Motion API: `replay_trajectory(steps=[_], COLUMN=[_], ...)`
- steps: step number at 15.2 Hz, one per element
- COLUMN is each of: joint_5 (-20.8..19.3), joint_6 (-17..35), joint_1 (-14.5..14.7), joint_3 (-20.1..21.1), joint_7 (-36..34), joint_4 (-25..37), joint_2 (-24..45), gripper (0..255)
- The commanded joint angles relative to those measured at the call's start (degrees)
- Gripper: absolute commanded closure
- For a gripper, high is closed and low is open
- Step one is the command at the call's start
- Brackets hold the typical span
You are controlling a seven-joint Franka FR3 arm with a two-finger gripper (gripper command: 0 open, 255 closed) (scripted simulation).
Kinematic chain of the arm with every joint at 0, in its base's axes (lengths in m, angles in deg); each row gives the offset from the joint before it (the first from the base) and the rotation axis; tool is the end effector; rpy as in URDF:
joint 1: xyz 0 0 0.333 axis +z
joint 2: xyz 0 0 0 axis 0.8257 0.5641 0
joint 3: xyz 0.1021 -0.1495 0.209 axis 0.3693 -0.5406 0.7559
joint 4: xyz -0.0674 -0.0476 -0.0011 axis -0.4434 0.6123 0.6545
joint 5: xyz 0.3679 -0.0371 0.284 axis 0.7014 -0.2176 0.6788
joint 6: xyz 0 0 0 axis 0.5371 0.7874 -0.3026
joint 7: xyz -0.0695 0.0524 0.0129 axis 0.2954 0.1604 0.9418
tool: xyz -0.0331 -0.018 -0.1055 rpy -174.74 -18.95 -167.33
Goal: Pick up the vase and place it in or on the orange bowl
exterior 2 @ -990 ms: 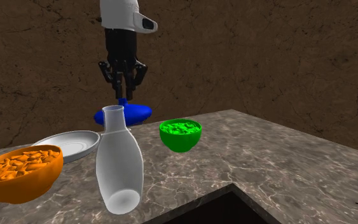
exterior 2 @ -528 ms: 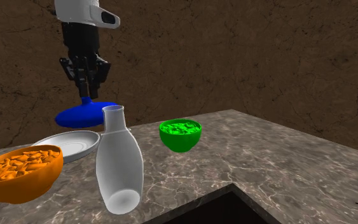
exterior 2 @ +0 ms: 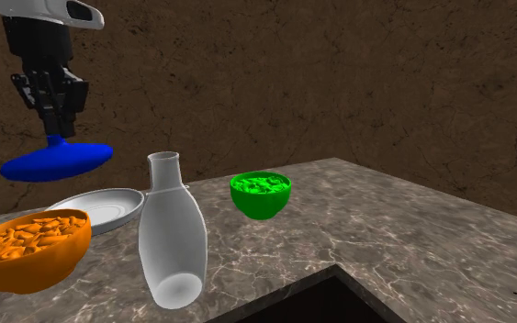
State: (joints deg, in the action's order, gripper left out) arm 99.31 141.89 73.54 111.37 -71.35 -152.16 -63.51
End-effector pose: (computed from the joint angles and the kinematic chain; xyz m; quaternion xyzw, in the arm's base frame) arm 0.3926 0.3665 0.4791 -0.9922 -0.1201 -0.0045 0.0335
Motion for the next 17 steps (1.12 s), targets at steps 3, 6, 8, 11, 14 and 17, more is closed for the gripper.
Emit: replay_trajectory(steps=[3, 6, 8, 11, 14, 17], joint_5=[1.23, 1.71, 1.84, 2.02, 2.18, 2.3], joint_6=[-0.83, -0.39, 1.15, 3.48, 5.83, 8.21], joint_1=[1.94, 2.82, 2.89, 2.99, 3.07, 3.13], joint_3=[3.8, 5.94, 6.16, 6.53, 6.92, 7.34], joint_7=[-5.52, -8.31, -8.22, -8.1, -8.02, -7.97], joint_4=[1.34, 1.72, 0.27, -1.83, -3.83, -5.73], joint_2=[-0.33, 0.06, 0.15, 0.38, 0.74, 1.24], gripper=[255, 255, 255, 255, 255, 255])
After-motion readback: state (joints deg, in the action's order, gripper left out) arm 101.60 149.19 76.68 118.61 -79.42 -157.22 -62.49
